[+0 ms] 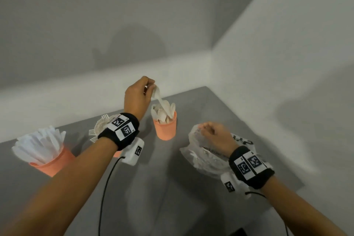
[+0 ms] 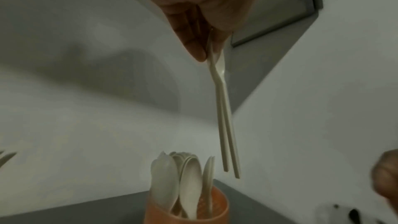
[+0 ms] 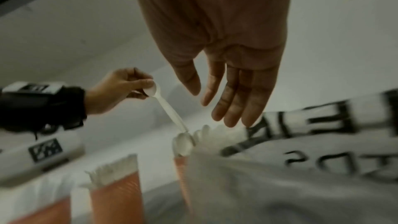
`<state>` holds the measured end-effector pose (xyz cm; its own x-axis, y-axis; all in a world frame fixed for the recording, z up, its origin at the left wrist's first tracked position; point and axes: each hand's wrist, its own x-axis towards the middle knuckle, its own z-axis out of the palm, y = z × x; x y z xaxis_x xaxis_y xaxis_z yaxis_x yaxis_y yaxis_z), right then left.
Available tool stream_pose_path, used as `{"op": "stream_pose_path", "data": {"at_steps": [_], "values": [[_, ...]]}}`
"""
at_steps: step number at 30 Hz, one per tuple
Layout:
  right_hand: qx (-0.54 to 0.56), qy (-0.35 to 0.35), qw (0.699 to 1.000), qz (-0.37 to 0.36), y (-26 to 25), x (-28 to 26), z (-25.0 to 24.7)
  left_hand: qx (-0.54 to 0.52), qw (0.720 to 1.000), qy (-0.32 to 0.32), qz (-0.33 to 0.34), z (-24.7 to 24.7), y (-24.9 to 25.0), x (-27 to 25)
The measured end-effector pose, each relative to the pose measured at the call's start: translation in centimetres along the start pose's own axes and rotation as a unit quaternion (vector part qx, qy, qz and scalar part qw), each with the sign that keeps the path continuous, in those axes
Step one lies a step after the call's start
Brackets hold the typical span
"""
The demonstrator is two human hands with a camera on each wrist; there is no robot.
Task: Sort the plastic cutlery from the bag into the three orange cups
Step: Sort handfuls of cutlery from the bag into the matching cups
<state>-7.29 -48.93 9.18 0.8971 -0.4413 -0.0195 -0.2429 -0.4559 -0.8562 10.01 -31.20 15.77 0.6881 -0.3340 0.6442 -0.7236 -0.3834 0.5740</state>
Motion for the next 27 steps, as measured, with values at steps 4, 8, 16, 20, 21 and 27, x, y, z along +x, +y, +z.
{"op": "stream_pose_path", "data": {"at_steps": [4, 8, 16, 20, 21, 27], "values": [[-0.265, -0.086, 0.960, 0.026, 3.4, 0.6, -2.0, 0.077, 0.995, -0.037, 0.049, 2.6, -1.1, 0.8], [-0.397, -0.193, 0.893, 0.087, 4.6, 0.5, -2.1, 0.132, 0.985, -0.089, 0.065, 4.8, -2.2, 0.2], [-0.366, -0.222, 0.895, 0.121, 7.4, 1.0, 0.5, 0.198, 0.966, -0.137, 0.090, 7.2, -4.3, -1.8], [-0.358, -0.201, 0.903, 0.123, 8.2, 1.4, 1.3, 0.222, 0.951, -0.195, 0.095, 8.3, -4.7, -3.2], [-0.363, -0.202, 0.901, 0.127, 8.3, 1.4, 1.3, 0.236, 0.943, -0.218, 0.088, 8.6, -4.9, -3.7], [-0.385, -0.194, 0.897, 0.095, 8.2, 1.4, 1.6, 0.324, 0.886, -0.332, 0.007, 9.3, -4.4, -5.0]]}}
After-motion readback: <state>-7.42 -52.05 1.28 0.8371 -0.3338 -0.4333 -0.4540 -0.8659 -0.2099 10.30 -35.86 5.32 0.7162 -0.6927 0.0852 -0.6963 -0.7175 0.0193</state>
